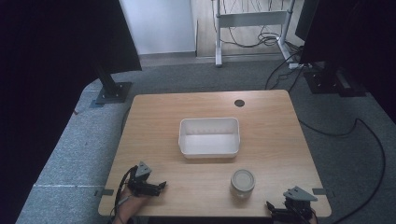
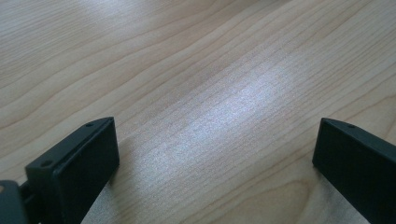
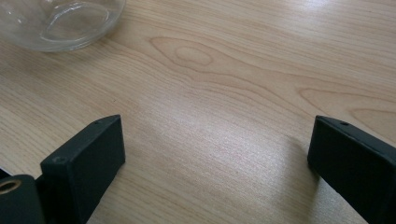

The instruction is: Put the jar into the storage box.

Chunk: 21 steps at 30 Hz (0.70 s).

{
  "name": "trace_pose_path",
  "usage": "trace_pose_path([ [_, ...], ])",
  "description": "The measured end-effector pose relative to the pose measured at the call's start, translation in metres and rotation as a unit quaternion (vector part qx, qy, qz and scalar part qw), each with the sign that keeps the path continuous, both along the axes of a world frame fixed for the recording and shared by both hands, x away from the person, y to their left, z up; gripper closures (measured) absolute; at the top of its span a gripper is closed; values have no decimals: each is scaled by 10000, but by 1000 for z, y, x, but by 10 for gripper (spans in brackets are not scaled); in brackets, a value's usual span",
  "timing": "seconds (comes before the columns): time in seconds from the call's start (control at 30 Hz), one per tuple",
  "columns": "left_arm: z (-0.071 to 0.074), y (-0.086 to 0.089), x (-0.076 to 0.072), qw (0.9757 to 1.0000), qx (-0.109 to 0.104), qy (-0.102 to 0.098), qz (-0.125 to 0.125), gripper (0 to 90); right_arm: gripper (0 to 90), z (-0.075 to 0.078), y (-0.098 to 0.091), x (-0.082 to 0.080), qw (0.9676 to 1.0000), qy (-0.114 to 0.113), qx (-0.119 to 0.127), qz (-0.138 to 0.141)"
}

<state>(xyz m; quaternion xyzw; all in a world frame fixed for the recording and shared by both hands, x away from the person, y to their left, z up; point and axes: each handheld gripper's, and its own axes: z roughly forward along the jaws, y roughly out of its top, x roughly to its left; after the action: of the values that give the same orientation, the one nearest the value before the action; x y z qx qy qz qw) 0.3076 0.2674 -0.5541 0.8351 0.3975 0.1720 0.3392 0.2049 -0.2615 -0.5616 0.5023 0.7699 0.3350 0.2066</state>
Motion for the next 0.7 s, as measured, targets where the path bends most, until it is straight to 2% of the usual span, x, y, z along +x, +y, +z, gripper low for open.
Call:
trace_pose_path([
  [0.7, 0, 0, 0, 10000, -3, 3, 0, 2, 16, 0, 1, 0, 10000, 28, -25, 77],
])
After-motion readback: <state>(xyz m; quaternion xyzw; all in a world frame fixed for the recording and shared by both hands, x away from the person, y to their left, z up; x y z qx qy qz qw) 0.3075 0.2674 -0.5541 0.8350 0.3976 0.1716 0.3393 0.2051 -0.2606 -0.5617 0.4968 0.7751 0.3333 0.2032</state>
